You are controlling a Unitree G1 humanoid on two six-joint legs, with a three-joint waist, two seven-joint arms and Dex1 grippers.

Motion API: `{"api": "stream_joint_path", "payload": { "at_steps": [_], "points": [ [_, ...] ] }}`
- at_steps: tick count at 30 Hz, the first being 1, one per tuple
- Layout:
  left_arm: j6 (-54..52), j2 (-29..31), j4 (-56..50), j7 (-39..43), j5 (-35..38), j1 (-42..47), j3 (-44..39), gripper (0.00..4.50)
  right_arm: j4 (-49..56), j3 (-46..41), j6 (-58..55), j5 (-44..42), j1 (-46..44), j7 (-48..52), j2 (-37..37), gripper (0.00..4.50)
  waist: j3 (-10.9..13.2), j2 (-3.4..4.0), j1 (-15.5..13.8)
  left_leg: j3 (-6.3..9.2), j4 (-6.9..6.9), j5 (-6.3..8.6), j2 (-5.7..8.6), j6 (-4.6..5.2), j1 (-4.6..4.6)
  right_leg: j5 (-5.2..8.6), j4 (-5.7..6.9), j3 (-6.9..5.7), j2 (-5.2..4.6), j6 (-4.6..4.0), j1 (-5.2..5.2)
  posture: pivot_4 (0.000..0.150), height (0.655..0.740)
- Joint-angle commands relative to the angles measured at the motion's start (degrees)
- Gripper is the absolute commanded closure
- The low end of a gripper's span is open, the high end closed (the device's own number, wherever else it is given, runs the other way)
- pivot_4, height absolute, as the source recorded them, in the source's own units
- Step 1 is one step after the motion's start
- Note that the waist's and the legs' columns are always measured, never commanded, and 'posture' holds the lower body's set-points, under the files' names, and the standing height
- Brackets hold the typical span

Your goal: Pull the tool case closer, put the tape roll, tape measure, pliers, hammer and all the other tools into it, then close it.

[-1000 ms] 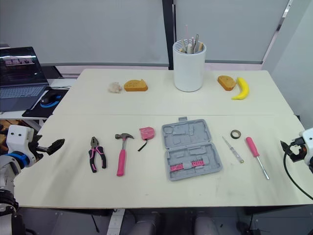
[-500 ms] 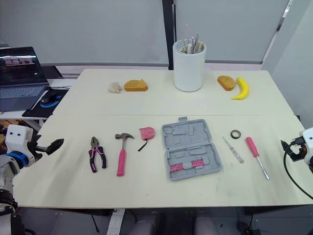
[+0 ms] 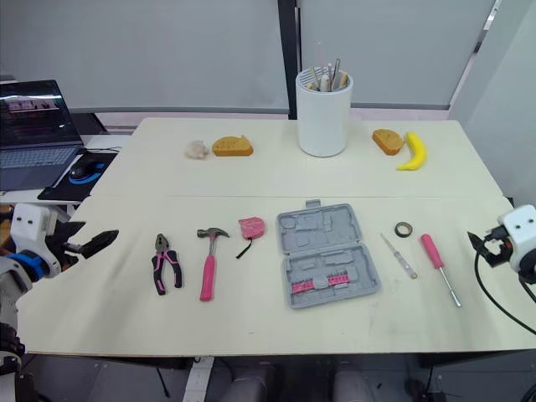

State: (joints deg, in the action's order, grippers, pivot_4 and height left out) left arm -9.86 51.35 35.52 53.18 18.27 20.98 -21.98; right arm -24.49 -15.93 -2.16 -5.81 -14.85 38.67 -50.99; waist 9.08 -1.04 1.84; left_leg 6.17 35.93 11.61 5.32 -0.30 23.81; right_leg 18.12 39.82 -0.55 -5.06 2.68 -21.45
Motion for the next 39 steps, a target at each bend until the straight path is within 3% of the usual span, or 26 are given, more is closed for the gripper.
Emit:
{"api": "stream_joint_path", "payload": {
  "at_steps": [1,6,10,11,15,27,39],
  "points": [
    [-5.0,-0.3,-11.1,2.1,1.9,1.7,3.5,1.49,6.7,4.7,-1.9,1.2,-3.5,2.4,0.2,1.20,0.0,0.00,0.0,0.01,0.00,0.00,0.00,0.00,0.00,0.00,-0.01,-0.01,0.00,0.00,0.01,0.150,0.7400],
    [-7.1,-5.0,-23.5,3.4,-2.2,2.2,15.4,3.04,11.0,16.9,-3.9,7.3,-10.8,5.5,4.2,2.55,0.0,0.00,0.0,0.00,0.03,0.00,0.01,0.00,0.01,0.00,-0.01,-0.01,0.01,0.00,0.04,0.150,0.7400],
    [-3.7,-6.4,-26.0,4.2,-8.3,1.5,24.0,4.37,10.2,22.4,-2.8,10.3,-14.5,6.4,7.5,3.48,0.0,0.00,0.1,-0.04,0.01,-0.01,0.02,-0.01,0.06,0.00,-0.02,0.04,0.03,0.00,-0.07,0.150,0.7400],
    [-3.1,-7.3,-26.5,4.2,-9.2,1.3,25.6,4.50,9.0,23.8,-2.0,11.6,-15.3,6.6,7.8,3.72,0.0,-0.01,0.0,-0.05,0.01,-0.01,0.02,-0.01,0.09,0.00,-0.03,0.05,0.03,0.00,-0.10,0.150,0.7400],
    [-1.2,-11.4,-26.1,3.3,-11.0,1.2,29.5,4.50,4.4,27.9,1.3,15.8,-17.9,6.7,8.4,4.49,0.1,0.00,-0.2,-0.02,0.03,-0.01,0.04,-0.01,0.10,0.00,-0.15,0.03,0.03,-0.01,-0.05,0.150,0.7400],
    [-0.9,-20.8,-22.0,0.7,-17.5,3.6,37.3,4.50,-12.8,35.0,11.5,24.9,-24.8,4.8,12.4,4.49,0.1,-0.02,0.1,0.00,0.04,-0.02,0.01,-0.02,0.05,0.00,-0.13,-0.01,0.10,0.00,0.00,0.150,0.7400],
    [0.8,-26.8,-14.6,-1.5,-21.7,8.4,40.4,4.50,-13.3,36.0,11.5,24.8,-24.8,9.9,14.8,4.49,0.1,-0.02,0.0,0.01,0.08,-0.03,0.04,-0.03,0.05,0.00,-0.12,-0.04,0.11,0.00,0.01,0.150,0.7400]
  ]
}}
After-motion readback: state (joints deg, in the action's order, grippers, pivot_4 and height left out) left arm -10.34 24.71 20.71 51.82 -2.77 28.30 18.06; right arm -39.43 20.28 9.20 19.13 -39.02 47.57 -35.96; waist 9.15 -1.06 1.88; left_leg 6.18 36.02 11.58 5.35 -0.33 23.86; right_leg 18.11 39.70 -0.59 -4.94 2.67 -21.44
